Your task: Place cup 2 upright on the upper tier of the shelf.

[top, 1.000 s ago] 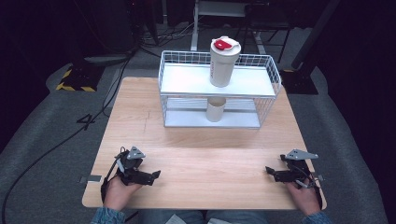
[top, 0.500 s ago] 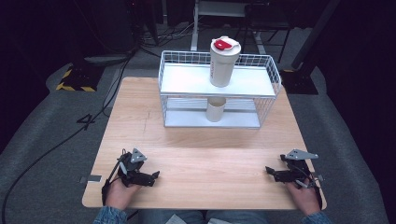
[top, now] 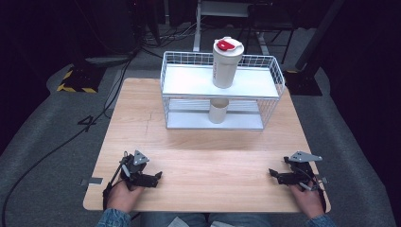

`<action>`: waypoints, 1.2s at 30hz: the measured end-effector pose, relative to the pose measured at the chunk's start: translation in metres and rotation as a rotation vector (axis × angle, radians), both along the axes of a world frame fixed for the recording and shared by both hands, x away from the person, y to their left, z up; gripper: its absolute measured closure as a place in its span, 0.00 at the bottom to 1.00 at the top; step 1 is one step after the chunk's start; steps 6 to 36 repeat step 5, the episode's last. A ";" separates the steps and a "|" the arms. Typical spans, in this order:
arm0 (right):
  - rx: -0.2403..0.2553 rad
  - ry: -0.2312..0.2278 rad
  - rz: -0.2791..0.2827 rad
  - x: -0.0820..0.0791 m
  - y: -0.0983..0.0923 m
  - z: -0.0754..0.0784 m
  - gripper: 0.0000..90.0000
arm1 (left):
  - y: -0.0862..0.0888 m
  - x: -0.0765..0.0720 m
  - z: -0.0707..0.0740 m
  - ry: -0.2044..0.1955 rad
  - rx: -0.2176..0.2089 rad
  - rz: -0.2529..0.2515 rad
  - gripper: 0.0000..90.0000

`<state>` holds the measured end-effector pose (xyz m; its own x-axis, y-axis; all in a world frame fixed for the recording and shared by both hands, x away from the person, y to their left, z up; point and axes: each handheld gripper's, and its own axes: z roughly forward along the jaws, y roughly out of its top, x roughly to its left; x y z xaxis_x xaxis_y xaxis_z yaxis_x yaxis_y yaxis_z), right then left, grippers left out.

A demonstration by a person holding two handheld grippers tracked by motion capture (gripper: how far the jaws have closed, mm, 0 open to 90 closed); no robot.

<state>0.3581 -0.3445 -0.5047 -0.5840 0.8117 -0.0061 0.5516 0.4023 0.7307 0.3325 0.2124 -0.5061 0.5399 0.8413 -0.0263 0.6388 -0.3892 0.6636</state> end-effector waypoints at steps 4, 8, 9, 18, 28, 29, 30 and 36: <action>0.000 0.000 0.000 0.000 0.000 0.000 0.13 | 0.001 -0.001 0.000 0.000 -0.002 0.000 0.00; 0.000 0.000 0.000 0.000 0.000 0.000 0.13 | 0.001 -0.001 0.000 0.000 -0.002 0.000 0.00; 0.000 0.000 0.000 0.000 0.000 0.000 0.13 | 0.001 -0.001 0.000 0.000 -0.002 0.000 0.00; 0.000 0.000 0.000 0.000 0.000 0.000 0.13 | 0.001 -0.001 0.000 0.000 -0.002 0.000 0.00; 0.000 0.000 0.000 0.000 0.000 0.000 0.13 | 0.001 -0.001 0.000 0.000 -0.002 0.000 0.00; 0.000 0.000 0.000 0.000 0.000 0.000 0.13 | 0.001 -0.001 0.000 0.000 -0.002 0.000 0.00; 0.000 0.000 0.000 0.000 0.000 0.000 0.13 | 0.001 -0.001 0.000 0.000 -0.002 0.000 0.00; 0.000 0.000 0.000 0.000 0.000 0.000 0.13 | 0.001 -0.001 0.000 0.000 -0.002 0.000 0.00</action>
